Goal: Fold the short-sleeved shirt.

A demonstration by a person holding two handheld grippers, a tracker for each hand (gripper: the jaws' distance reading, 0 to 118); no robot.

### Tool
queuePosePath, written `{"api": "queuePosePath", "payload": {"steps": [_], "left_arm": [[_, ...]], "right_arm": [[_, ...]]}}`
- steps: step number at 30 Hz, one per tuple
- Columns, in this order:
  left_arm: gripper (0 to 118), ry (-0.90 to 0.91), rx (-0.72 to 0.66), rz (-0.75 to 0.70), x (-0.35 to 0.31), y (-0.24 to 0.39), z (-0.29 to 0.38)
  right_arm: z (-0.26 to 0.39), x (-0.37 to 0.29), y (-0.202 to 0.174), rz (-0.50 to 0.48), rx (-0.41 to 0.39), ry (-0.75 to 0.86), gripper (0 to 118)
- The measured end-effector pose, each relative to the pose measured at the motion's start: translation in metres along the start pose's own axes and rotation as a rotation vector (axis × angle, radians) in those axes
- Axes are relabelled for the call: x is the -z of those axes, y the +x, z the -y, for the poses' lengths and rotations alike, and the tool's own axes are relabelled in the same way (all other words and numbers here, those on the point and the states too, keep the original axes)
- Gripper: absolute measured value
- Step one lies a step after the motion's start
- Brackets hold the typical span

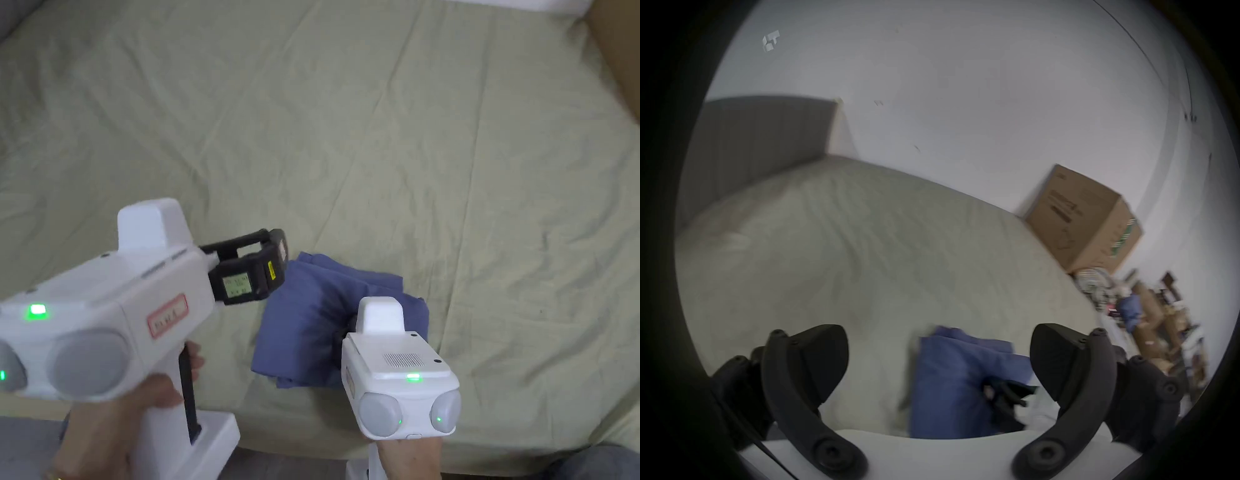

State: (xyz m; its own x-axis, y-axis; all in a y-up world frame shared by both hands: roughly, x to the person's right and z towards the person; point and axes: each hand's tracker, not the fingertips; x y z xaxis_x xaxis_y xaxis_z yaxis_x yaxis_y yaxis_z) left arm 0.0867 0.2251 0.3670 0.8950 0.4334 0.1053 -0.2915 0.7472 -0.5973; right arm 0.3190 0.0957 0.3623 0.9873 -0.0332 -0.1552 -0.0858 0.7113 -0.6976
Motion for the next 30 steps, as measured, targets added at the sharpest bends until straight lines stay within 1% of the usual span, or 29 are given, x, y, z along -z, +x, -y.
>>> {"api": "queuePosePath", "payload": {"steps": [2,4,6,8,9,10,13,16,20,21,22,23,24,25,26,28,29,30], "left_arm": [[116,-0.144,-0.075,0.150,0.026,-0.017,-0.009],[116,-0.289,-0.170,0.231,0.058,-0.037,-0.008],[116,-0.384,-0.268,0.314,0.090,-0.061,0.004],[116,-0.512,-0.360,0.292,0.117,-0.079,0.015],[116,-0.560,-0.380,0.285,0.125,-0.086,0.021],[116,-0.597,-0.369,0.274,0.133,-0.091,0.025],[113,-0.654,-0.336,0.337,0.143,-0.095,0.040],[113,-0.700,-0.403,0.459,0.148,-0.094,0.054],[107,-0.687,-0.417,0.496,0.156,-0.085,0.057],[99,-0.684,-0.426,0.490,0.158,-0.083,0.057],[84,-0.692,-0.423,0.422,0.161,-0.082,0.057],[61,-0.703,-0.380,0.361,0.163,-0.081,0.058],[50,-0.706,-0.352,0.363,0.162,-0.080,0.058],[49,-0.699,-0.372,0.392,0.160,-0.080,0.056],[46,-0.703,-0.369,0.389,0.157,-0.076,0.053],[36,-0.716,-0.264,0.310,0.154,-0.062,0.043],[31,-0.724,-0.241,0.277,0.153,-0.054,0.038],[29,-0.734,-0.233,0.263,0.151,-0.046,0.033]], "right_arm": [[0.000,0.002,0.004,-0.006,0.007,-0.003,0],[-0.001,0.002,0.005,-0.013,0.021,-0.007,0],[-0.001,0.003,0.008,-0.017,0.029,-0.010,0],[-0.001,0.003,0.009,-0.020,0.027,-0.012,0],[0.000,0.004,0.009,-0.021,0.031,-0.013,0],[-0.001,0.004,0.009,-0.021,0.036,-0.014,0],[0.000,0.004,0.009,-0.021,0.045,-0.015,0],[-0.001,0.004,0.011,-0.030,0.065,-0.019,0],[-0.010,-0.002,0.026,-0.111,0.192,-0.040,0],[-0.015,-0.008,0.033,-0.125,0.213,-0.024,0],[-0.021,-0.016,0.041,-0.093,0.223,0.017,0],[-0.028,-0.027,0.050,-0.059,0.220,0.077,0],[-0.035,-0.039,0.059,-0.046,0.220,0.120,0],[-0.044,-0.052,0.071,-0.033,0.220,0.153,0],[-0.051,-0.065,0.081,-0.021,0.218,0.184,0],[-0.064,-0.092,0.098,0.001,0.211,0.262,0],[-0.076,-0.112,0.089,0.013,0.202,0.286,0],[-0.081,-0.124,0.092,0.021,0.191,0.301,0]]}}
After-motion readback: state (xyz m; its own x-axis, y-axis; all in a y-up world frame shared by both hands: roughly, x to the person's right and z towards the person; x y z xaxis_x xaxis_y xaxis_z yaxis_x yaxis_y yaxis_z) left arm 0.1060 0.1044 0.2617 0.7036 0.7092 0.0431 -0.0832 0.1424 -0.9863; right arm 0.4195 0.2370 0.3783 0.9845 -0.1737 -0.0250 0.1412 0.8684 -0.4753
